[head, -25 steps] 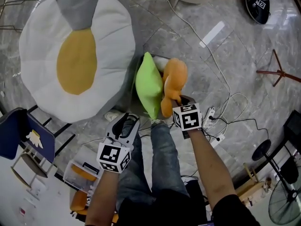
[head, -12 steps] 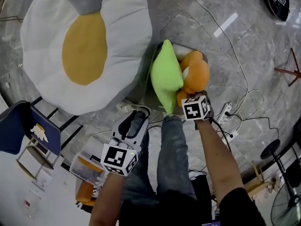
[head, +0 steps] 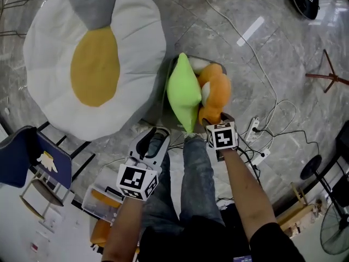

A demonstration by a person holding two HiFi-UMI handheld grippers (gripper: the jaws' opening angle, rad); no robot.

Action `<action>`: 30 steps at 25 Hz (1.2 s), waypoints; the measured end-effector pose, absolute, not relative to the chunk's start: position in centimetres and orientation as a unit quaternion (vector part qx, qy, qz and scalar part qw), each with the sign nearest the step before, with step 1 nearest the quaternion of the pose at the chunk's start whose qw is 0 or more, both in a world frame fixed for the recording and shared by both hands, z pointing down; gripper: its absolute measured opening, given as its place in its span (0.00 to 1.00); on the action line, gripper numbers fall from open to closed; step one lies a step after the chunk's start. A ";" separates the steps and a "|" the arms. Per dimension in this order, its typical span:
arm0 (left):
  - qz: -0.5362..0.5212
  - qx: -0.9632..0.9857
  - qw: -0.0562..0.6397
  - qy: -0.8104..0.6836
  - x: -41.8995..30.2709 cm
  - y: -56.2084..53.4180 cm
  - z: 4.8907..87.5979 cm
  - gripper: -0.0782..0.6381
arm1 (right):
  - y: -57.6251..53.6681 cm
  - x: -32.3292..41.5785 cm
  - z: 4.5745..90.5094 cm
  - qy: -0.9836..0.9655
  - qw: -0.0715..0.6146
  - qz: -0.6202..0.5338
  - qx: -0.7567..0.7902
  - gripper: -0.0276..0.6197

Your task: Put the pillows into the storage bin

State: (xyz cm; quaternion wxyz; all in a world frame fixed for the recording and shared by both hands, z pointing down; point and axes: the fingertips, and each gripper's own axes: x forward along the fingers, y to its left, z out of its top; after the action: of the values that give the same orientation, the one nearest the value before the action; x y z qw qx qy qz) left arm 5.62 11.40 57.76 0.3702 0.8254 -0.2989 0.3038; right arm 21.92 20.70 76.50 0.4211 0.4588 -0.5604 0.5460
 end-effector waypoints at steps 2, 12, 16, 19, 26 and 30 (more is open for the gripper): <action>0.297 0.831 0.364 -0.298 6.3 10.9 56.4 0.37 | 21.0 22.2 74.4 -0.560 0.407 0.547 0.471 0.53; 0.255 0.855 0.320 -0.320 8.5 6.8 46.8 0.37 | 14.9 23.6 59.0 -0.638 0.353 0.458 0.509 0.49; 0.229 0.868 0.278 -0.344 8.9 4.4 40.4 0.35 | 11.6 22.5 50.3 -0.685 0.284 0.426 0.519 0.35; 0.210 0.870 0.251 -0.369 8.4 2.3 35.8 0.32 | 9.0 21.2 43.7 -0.728 0.248 0.382 0.513 0.28; 0.162 0.851 0.214 -0.451 3.6 -0.4 25.5 0.20 | 4.2 20.2 29.8 -0.784 0.162 0.303 0.517 0.13; 0.113 0.852 0.184 -0.477 1.6 -0.9 20.1 0.19 | 2.4 20.3 22.6 -0.813 0.113 0.243 0.516 0.12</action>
State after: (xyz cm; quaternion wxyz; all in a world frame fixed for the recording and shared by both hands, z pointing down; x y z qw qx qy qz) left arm 1.57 -0.92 20.10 0.1836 0.8521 -0.4769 0.1129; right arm 20.29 2.39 22.58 0.1129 0.5165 -0.8133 0.2431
